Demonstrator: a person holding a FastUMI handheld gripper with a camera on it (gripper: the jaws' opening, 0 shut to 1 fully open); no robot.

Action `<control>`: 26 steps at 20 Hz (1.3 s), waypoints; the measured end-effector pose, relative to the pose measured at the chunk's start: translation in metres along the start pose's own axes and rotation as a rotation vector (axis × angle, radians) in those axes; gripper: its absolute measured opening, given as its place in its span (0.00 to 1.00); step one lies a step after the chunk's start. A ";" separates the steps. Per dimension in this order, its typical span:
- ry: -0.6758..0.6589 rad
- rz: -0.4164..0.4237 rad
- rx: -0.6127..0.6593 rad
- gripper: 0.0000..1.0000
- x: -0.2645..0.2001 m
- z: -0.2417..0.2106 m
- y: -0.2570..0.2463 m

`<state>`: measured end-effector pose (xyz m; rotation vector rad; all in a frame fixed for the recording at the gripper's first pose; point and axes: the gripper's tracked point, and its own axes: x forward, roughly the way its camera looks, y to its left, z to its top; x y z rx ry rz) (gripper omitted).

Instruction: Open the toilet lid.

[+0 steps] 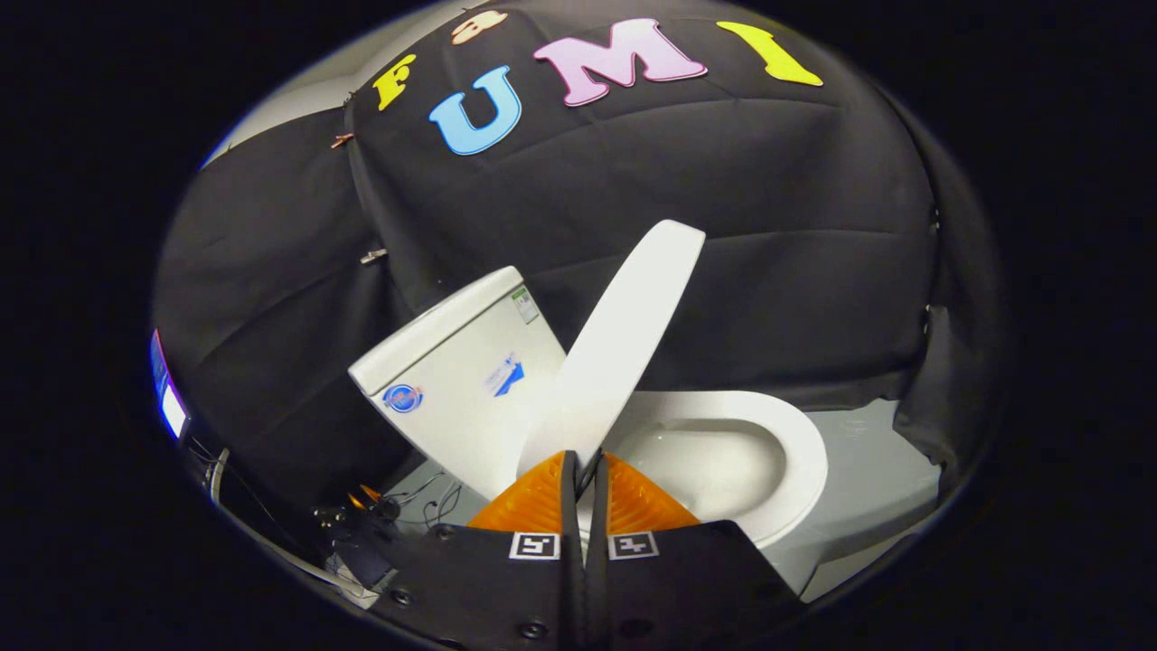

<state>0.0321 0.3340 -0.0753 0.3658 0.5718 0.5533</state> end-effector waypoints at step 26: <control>0.055 0.359 -0.163 0.99 0.112 0.005 0.218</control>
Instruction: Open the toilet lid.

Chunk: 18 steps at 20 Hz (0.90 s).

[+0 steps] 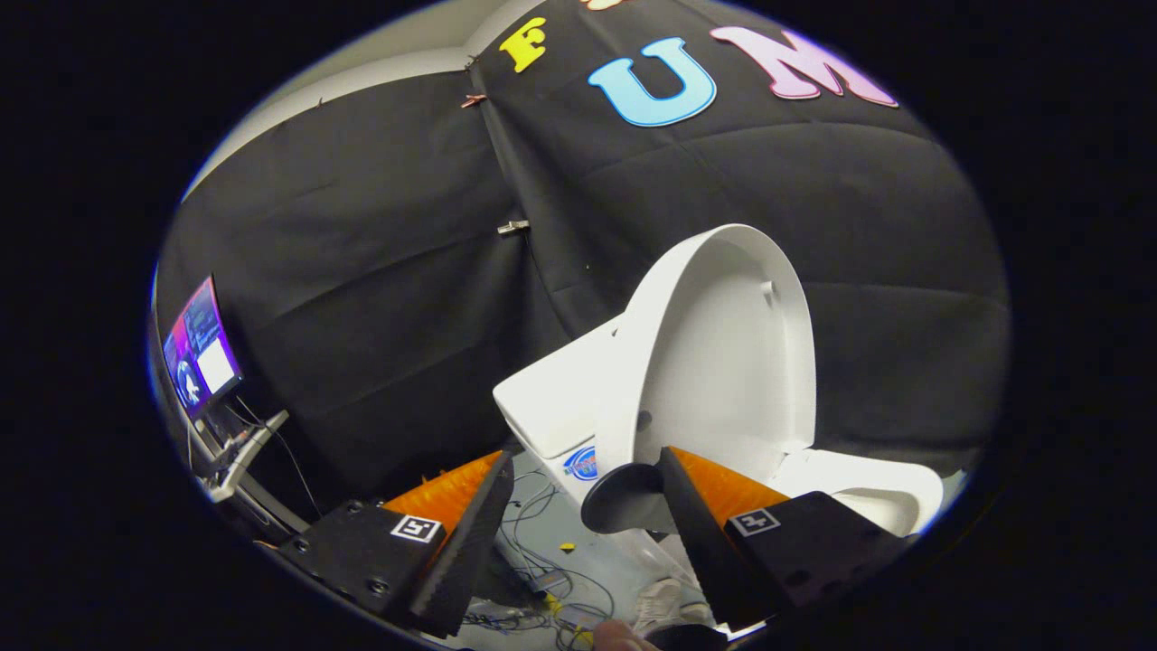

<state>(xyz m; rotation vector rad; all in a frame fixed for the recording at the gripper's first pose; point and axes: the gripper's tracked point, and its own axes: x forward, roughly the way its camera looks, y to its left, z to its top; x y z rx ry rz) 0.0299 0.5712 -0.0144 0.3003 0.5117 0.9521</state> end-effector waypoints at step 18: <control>-0.274 -0.018 0.182 0.99 -0.050 0.085 -0.049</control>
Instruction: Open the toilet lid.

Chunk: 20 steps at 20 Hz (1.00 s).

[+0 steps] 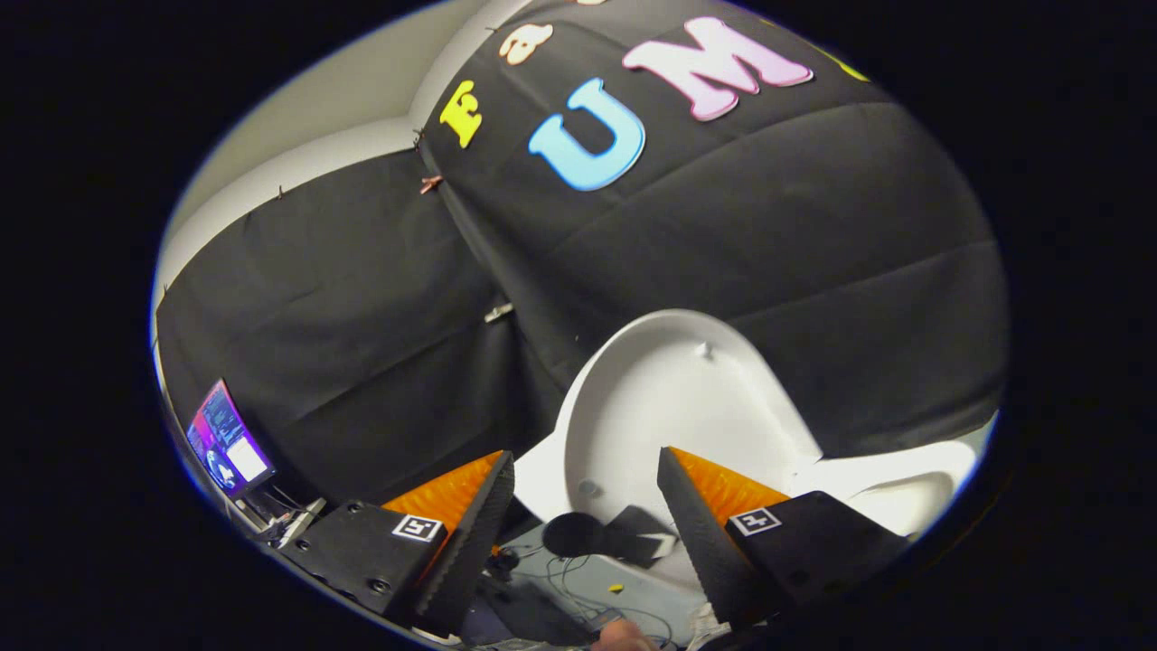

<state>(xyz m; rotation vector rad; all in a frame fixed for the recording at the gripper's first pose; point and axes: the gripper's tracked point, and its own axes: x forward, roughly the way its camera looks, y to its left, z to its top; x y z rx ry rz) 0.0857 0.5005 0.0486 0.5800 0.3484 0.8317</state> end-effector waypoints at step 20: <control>-0.292 -0.795 -0.315 0.99 -0.356 0.119 -0.272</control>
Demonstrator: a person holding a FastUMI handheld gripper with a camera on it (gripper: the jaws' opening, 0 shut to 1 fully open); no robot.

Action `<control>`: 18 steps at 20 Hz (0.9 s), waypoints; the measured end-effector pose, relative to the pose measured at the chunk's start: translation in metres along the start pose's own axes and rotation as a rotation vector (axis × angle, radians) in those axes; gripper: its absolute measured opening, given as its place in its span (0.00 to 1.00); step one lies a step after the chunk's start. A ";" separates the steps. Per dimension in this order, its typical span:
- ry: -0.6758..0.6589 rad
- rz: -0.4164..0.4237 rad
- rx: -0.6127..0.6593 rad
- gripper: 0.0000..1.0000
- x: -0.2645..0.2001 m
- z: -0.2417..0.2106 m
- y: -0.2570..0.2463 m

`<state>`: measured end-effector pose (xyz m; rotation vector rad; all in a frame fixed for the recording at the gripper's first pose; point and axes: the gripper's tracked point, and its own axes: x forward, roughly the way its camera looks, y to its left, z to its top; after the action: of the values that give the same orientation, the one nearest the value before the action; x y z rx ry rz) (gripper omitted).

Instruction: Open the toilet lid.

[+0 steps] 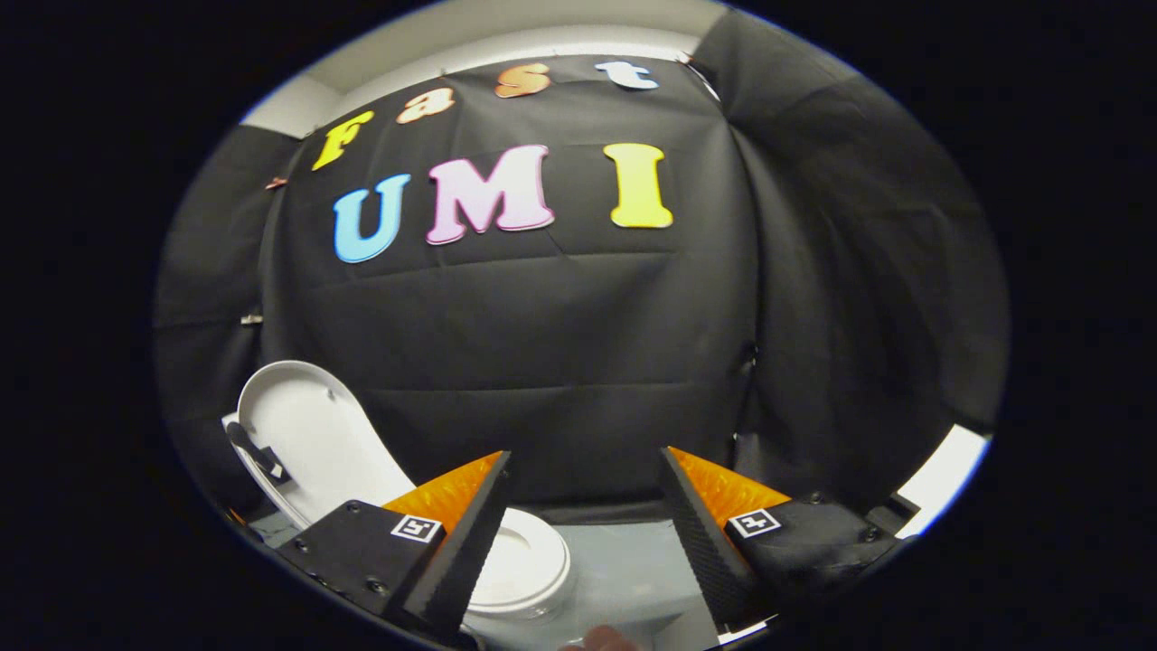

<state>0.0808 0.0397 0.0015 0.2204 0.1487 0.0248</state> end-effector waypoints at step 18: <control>-0.095 0.014 -0.145 0.99 -0.066 0.007 0.003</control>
<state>0.0168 0.0381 0.0178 0.0779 0.0499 0.0393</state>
